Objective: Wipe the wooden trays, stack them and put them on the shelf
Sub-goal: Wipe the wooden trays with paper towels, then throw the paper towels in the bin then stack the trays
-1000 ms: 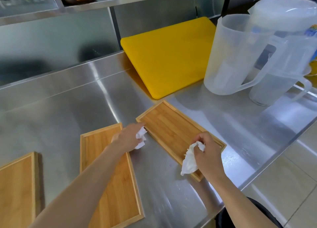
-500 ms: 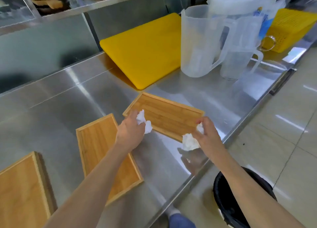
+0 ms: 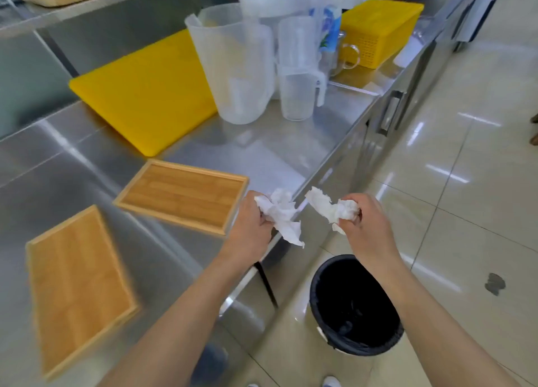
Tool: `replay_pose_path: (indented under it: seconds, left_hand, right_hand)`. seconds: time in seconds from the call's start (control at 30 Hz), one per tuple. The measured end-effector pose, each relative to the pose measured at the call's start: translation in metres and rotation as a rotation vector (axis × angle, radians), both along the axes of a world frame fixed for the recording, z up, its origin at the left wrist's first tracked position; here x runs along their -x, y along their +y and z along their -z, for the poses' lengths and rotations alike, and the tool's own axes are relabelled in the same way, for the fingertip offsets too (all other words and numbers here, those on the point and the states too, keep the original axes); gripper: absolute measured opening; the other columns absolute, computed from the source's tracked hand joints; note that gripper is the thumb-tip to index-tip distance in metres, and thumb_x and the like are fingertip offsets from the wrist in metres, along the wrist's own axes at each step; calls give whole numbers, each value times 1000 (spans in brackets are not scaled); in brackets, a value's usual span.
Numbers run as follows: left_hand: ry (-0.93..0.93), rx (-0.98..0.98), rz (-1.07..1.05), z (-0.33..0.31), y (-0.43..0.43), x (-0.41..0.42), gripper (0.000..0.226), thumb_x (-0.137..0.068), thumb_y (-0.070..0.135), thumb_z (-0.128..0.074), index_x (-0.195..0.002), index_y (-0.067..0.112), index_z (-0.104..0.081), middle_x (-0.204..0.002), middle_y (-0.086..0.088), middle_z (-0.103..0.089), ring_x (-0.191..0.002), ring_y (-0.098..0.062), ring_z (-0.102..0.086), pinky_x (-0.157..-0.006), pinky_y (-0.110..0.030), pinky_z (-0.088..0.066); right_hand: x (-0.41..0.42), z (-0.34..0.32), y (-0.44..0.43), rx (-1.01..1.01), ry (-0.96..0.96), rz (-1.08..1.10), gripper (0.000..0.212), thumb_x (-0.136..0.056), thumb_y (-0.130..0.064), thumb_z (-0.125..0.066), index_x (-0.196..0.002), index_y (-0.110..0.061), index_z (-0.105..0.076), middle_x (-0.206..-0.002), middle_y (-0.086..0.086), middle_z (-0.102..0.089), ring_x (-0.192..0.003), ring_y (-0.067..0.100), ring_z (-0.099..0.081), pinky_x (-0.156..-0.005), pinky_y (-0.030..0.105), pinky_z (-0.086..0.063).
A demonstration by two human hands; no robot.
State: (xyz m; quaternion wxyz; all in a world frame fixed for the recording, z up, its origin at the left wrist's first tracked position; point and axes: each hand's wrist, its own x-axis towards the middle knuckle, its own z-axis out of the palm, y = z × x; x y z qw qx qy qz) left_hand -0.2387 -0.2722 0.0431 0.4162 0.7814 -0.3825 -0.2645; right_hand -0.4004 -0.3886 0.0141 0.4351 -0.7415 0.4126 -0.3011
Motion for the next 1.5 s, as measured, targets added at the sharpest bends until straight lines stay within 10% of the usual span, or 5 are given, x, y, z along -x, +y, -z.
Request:
replay_pose_path:
  seconds: [0.17, 0.3, 0.83, 1.03, 1.5]
  left_hand:
    - [-7, -30, 21, 27, -50, 66, 19, -81, 15, -63, -84, 19, -45, -83, 3, -56, -71, -9, -52, -58, -14, -41]
    - [-175, -82, 118, 52, -78, 108, 28, -80, 19, -65, -103, 16, -50, -86, -2, -61, -80, -23, -56, -68, -36, -46]
    - [-198, -548, 301, 268, -132, 176, 33, -91, 10, -43, -122, 20, -52, -127, -8, -50, -103, -27, -56, -85, -35, -45]
    - [-168, -928, 615, 332, -122, 179, 67, -86, 52, -46, -140, 52, -6, -159, -2, 0, -143, -29, -13, -111, -50, -20]
    - [-438, -757, 596, 260, -142, 132, 67, -87, 59, -35, -144, 38, -10, -157, 0, -17, -144, -18, -11, -117, -42, -1]
  right_hand:
    - [78, 18, -34, 11, 115, 72, 18, -82, -8, -54, -96, -20, -54, -95, -5, -49, -85, 15, -51, -69, 22, -38]
    - [126, 39, -61, 198, 362, 147, 8, -76, -3, -56, -68, -6, -53, -67, 6, -51, -68, 29, -44, -59, 36, -32]
    - [166, 249, -65, -366, 660, 118, 33, -85, -10, -50, -118, -14, -49, -121, 9, -53, -94, 32, -57, -73, 35, -46]
    - [167, 310, -67, -354, 995, -239, 73, -82, -32, -58, -140, -20, -15, -133, 9, -37, -117, 27, -41, -89, 39, -40]
    - [127, 244, -110, -51, 892, -321, 85, -78, -57, -50, -142, -31, -1, -151, 7, -22, -131, 27, -32, -101, 43, -30]
